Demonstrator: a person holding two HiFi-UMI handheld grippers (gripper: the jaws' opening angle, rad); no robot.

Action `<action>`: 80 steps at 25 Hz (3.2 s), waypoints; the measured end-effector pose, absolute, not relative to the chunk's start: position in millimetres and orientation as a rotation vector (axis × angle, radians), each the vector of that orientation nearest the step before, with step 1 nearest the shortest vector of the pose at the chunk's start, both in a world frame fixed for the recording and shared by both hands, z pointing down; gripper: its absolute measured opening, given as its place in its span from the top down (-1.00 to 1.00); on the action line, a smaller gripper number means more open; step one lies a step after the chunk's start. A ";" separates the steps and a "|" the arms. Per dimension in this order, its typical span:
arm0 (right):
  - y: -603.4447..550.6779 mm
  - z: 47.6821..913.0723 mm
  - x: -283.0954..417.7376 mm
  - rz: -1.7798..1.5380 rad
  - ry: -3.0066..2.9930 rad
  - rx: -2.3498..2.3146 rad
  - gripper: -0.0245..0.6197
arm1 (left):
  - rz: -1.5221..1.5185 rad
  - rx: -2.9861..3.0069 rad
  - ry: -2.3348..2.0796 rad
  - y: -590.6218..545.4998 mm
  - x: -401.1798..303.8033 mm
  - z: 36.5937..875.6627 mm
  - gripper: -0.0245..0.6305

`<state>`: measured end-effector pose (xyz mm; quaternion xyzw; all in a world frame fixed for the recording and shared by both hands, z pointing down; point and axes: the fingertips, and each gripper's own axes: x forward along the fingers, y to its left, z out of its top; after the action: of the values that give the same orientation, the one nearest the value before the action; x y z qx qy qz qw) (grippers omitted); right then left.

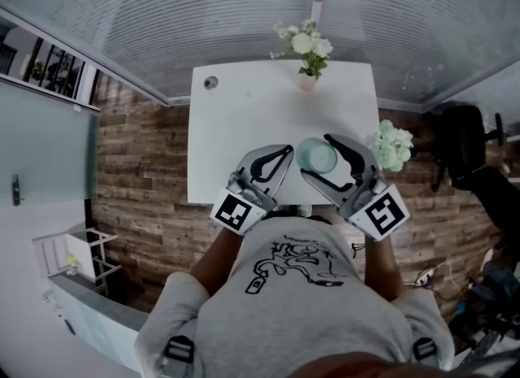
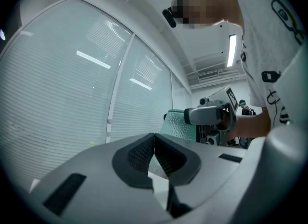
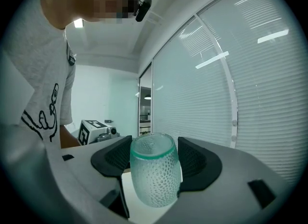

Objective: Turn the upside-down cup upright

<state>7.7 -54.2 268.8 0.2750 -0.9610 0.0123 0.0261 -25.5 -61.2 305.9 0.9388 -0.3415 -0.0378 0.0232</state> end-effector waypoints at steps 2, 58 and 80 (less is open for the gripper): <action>-57.2 272.0 8.4 0.070 -2.971 0.862 -0.06 | -0.114 2.908 -1.060 -62.3 -26.3 307.0 0.91; -107.4 332.1 64.1 1.735 -3.086 1.401 -0.06 | -0.056 2.896 -1.046 -50.3 -39.0 316.1 0.91; -103.0 347.3 79.4 2.006 -3.040 1.449 -0.06 | -0.024 2.949 -0.794 -29.4 -8.2 323.4 0.59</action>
<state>79.4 -103.0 347.3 0.3419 -0.7177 0.4734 -0.3794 -8.2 -29.4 323.4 0.9647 -0.2597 -0.0079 0.0437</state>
